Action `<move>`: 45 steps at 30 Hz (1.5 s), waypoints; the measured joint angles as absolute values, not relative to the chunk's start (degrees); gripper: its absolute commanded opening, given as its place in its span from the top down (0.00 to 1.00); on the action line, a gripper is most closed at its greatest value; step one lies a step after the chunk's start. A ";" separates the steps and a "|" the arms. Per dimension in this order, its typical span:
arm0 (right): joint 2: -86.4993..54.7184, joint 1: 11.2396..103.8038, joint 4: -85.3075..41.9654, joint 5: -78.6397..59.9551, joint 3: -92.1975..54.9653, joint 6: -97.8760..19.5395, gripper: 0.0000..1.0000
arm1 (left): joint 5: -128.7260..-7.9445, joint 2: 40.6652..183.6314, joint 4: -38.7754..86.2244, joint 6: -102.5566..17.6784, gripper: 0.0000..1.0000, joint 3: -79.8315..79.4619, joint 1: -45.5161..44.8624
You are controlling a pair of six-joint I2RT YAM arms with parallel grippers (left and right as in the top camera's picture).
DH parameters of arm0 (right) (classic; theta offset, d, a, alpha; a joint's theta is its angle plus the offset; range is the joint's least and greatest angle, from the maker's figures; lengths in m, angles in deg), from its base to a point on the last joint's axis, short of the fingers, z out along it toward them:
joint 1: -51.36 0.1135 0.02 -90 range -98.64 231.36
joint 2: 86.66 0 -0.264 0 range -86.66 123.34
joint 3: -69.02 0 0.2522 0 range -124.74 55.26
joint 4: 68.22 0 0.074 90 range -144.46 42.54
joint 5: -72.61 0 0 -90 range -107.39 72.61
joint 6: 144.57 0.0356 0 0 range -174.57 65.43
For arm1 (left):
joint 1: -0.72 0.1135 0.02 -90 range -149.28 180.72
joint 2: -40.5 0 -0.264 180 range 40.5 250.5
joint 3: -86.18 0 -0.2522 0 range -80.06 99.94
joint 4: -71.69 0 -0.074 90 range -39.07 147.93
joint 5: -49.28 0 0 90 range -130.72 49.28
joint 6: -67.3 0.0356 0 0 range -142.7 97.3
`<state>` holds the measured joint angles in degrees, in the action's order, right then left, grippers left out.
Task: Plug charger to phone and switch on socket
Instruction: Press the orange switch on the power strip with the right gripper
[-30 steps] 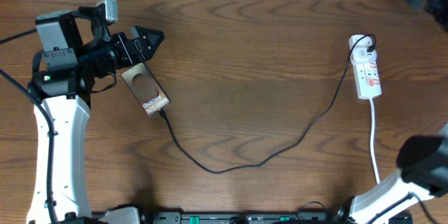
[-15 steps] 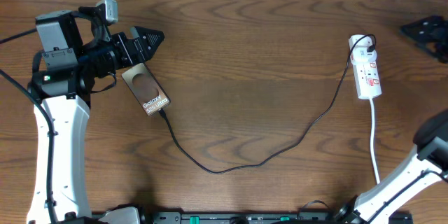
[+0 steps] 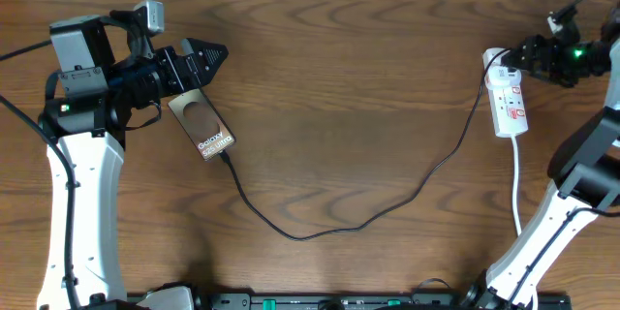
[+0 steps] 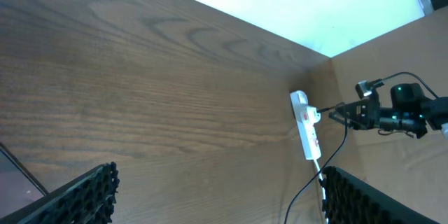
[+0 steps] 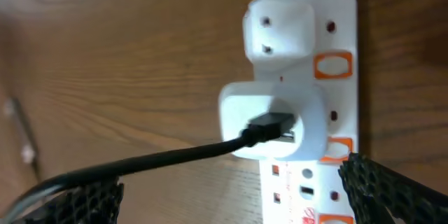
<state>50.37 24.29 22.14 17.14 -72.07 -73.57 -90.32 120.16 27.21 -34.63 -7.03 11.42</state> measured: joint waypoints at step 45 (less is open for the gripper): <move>51.64 26.47 17.73 14.10 -65.84 -70.18 0.01 | -90.32 120.16 27.19 -34.63 0.09 -7.03 11.42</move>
